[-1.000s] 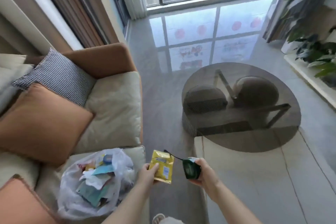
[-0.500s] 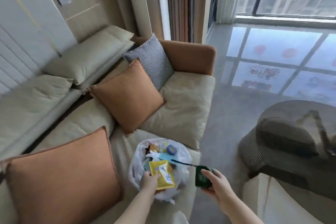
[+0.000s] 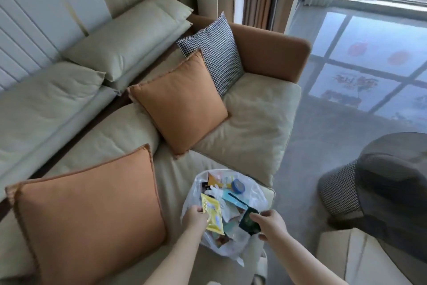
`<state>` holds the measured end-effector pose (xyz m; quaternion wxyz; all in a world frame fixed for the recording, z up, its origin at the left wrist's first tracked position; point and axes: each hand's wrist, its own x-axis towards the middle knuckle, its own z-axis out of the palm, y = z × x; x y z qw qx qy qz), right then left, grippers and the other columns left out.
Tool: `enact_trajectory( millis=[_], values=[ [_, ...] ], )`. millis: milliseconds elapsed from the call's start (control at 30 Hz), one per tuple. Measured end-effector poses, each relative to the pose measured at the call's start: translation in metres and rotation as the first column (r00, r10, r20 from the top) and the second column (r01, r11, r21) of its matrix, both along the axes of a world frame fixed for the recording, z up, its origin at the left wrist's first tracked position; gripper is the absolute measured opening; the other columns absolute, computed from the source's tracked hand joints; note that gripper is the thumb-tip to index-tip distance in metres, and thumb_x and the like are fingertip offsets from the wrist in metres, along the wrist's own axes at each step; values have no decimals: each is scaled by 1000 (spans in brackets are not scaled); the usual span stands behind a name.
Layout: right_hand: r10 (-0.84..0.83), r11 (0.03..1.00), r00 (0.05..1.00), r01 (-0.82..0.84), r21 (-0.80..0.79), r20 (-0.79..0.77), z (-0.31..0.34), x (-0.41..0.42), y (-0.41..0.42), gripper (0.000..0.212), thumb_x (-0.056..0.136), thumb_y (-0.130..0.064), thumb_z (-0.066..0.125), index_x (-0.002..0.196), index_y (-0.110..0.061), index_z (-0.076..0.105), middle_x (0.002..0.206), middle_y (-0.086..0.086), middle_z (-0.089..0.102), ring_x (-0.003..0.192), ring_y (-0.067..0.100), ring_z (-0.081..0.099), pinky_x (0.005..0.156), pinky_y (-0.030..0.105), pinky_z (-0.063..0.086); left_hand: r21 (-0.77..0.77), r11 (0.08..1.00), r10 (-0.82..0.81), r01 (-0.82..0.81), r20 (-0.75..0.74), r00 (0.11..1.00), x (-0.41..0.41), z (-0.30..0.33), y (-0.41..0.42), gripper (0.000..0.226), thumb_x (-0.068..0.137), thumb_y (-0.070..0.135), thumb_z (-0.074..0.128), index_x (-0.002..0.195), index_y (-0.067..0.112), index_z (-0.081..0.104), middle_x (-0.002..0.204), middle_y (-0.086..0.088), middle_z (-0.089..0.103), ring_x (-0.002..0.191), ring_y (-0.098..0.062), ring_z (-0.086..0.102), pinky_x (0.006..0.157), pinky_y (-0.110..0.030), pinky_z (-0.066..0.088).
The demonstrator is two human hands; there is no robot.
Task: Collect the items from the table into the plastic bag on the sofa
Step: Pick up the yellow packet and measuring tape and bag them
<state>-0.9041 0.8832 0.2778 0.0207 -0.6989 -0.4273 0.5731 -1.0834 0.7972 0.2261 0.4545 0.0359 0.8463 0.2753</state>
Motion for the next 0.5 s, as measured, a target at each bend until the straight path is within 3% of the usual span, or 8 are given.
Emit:
enact_trajectory(
  millis=[67,200,367,433,500],
  values=[
    [78,997,996,-79,24,38,-10,-10,9,22,83,-24,65,72,-12,51,72,6,55,64,18,50,60,30,44,-22,1000,5,-5,-1,1000,0,3,7,29,77,5,60,59,22,44,75,-5,58,90,-33,65,82,-40,54],
    [168,986,982,-168,-16,91,-35,-29,26,17,90,-26,58,85,-9,54,72,4,56,60,15,54,63,30,52,-54,998,24,-24,3,1000,3,4,23,33,82,3,57,59,25,47,66,4,54,86,-28,65,79,-36,54],
    [244,967,965,-236,-95,92,-72,-50,42,18,94,-24,51,86,-8,53,74,7,56,74,26,63,73,34,54,-91,996,-16,17,11,1000,0,-18,41,39,86,-2,43,53,20,48,59,2,51,60,-17,48,51,-25,34],
    [297,952,949,-285,-114,105,-89,-56,47,21,94,-25,49,85,-8,55,81,10,59,90,32,65,84,41,56,-107,994,-12,15,24,1000,-2,-36,42,34,85,-1,42,62,17,60,68,-1,62,66,-20,56,57,-26,42],
    [352,931,930,-336,-145,107,-103,-61,48,19,95,-20,46,97,-5,58,91,12,60,94,32,64,86,41,54,-120,993,9,-4,43,999,-2,-43,40,30,85,-1,44,76,19,64,81,-4,68,77,-24,62,68,-30,51]
  ],
)
